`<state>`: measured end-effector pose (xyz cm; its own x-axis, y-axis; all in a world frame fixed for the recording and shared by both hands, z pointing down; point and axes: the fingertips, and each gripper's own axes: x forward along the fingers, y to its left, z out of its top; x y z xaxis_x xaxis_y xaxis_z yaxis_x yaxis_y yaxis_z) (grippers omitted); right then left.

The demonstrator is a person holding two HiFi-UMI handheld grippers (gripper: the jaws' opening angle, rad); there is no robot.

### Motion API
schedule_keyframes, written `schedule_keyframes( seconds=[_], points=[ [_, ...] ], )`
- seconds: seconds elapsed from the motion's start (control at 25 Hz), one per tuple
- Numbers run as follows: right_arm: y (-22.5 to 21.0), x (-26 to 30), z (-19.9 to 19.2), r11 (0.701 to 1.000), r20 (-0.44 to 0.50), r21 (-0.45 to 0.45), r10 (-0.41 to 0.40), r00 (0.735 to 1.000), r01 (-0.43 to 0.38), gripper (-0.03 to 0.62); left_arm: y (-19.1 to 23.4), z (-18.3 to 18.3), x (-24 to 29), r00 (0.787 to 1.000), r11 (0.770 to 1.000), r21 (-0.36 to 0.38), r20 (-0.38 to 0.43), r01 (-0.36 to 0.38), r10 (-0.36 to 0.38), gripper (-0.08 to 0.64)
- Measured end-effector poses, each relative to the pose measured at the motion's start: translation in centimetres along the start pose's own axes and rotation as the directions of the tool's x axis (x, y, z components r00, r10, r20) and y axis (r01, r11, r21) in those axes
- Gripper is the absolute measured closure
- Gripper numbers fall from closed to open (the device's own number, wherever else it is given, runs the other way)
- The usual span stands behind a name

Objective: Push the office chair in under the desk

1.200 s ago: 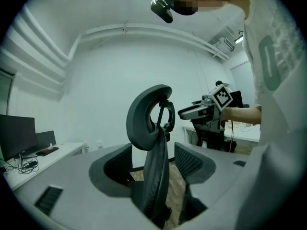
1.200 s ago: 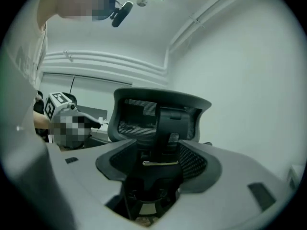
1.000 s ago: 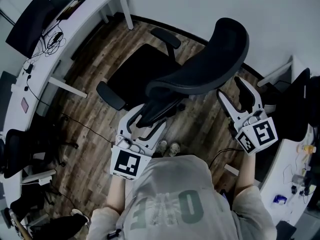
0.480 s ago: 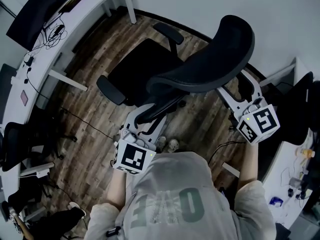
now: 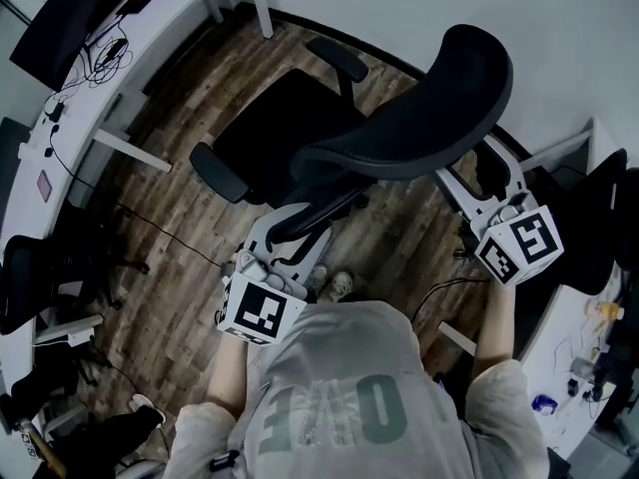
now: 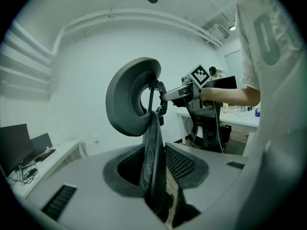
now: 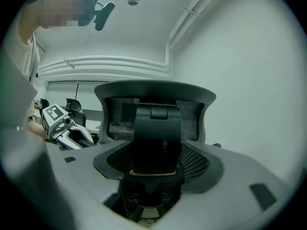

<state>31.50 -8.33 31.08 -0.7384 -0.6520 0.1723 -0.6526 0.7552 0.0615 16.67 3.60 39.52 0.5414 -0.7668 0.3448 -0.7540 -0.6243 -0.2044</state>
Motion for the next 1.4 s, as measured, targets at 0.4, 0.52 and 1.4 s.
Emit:
schedule_keyframes(
  seconds=[0.4,0.52,1.4],
  points=[
    [-0.3,0.2,0.3,1.0,0.018,0.007,0.009,1.0,-0.009,0.299,0.3,0.8,0.5,0.999,0.998,-0.045,0.02,0.04,-0.039,0.413],
    [-0.4,0.7,0.5,1.0,0.02,0.006,0.006,1.0,-0.006,0.299,0.8,0.8,0.5,0.999,0.998,-0.054,0.023,0.035,-0.034,0.411],
    [-0.5,13.6,2.3,1.0,0.035,0.011,0.001,0.999,-0.002,0.301,13.2,-2.0,1.7,0.999,0.993,-0.12,0.04,0.004,0.001,0.394]
  ],
)
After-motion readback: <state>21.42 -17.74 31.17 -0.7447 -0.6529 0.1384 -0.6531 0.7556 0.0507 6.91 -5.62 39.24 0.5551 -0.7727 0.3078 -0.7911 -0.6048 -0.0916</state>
